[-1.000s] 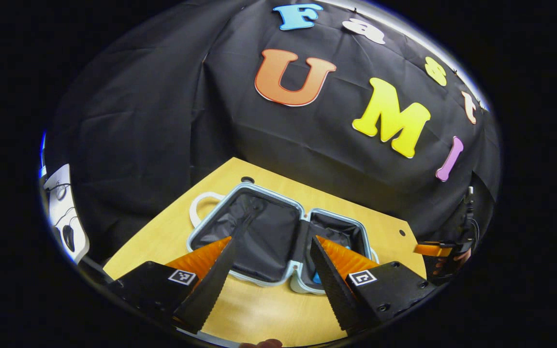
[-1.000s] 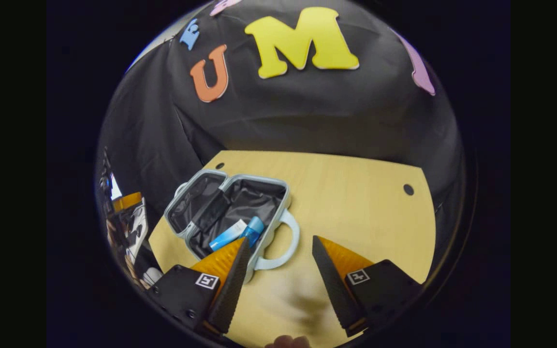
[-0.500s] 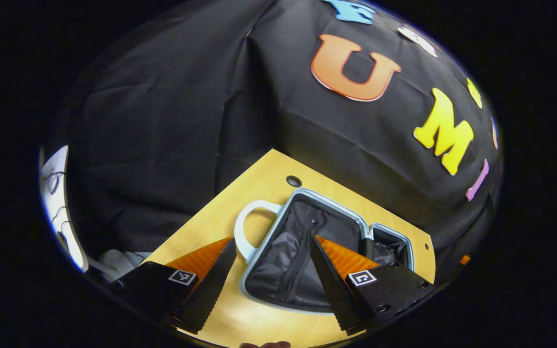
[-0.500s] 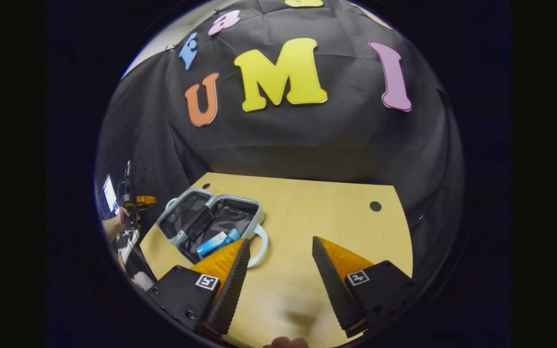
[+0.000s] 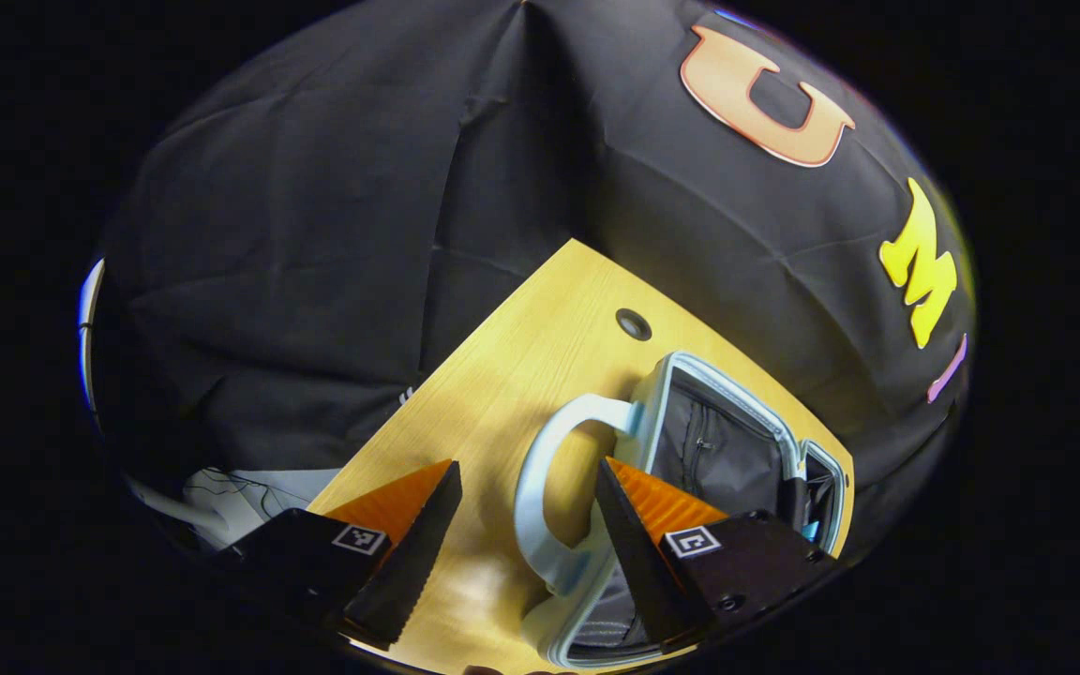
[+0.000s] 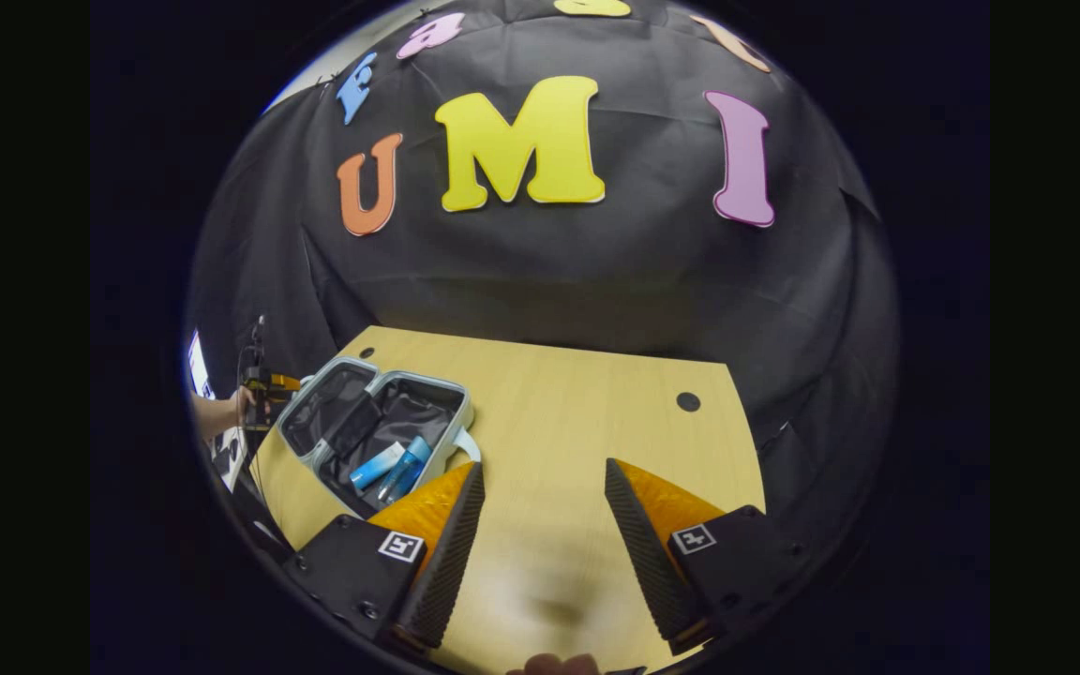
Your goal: First open the suitcase, pack the skin care products into it, and then close the suitcase.
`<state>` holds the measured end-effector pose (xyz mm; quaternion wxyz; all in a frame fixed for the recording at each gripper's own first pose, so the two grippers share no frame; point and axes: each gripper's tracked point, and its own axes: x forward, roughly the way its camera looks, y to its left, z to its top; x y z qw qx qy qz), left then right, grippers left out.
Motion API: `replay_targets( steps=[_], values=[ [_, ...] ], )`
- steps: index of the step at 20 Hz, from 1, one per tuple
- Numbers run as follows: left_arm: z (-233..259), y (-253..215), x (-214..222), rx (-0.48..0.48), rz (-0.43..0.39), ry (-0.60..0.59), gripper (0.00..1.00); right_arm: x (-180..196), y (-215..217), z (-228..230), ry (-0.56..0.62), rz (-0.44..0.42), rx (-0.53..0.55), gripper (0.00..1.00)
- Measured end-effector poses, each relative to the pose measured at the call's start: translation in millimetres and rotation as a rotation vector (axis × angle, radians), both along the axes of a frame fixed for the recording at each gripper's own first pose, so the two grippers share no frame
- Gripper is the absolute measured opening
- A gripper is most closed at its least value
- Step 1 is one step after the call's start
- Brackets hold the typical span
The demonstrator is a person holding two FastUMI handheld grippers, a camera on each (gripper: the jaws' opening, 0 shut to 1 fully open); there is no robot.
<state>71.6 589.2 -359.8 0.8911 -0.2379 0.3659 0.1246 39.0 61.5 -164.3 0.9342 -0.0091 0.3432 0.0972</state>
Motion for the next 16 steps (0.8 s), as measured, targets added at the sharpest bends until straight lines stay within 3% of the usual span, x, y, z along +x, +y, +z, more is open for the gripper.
replay_targets(
  steps=[2, 6, 7, 11, 16],
  values=[
    [-4, -2, 9, -0.006, -0.021, -0.003, 0.87, -1, 3, -2, 0.001, -0.012, -0.001, 0.77],
    [-15, -9, 20, -0.027, -0.035, 0.047, 0.58, 2, 5, 1, -0.008, -0.039, 0.006, 0.77],
    [-20, -7, 20, -0.028, -0.029, 0.073, 0.58, 3, 5, 3, -0.016, -0.039, 0.004, 0.78],
    [-18, -2, 18, -0.042, 0.018, 0.095, 0.22, 2, -1, 5, -0.026, -0.061, 0.024, 0.77],
    [28, -8, 17, 0.050, 0.015, 0.042, 0.16, 2, -6, 16, -0.089, -0.045, 0.035, 0.77]
  ],
)
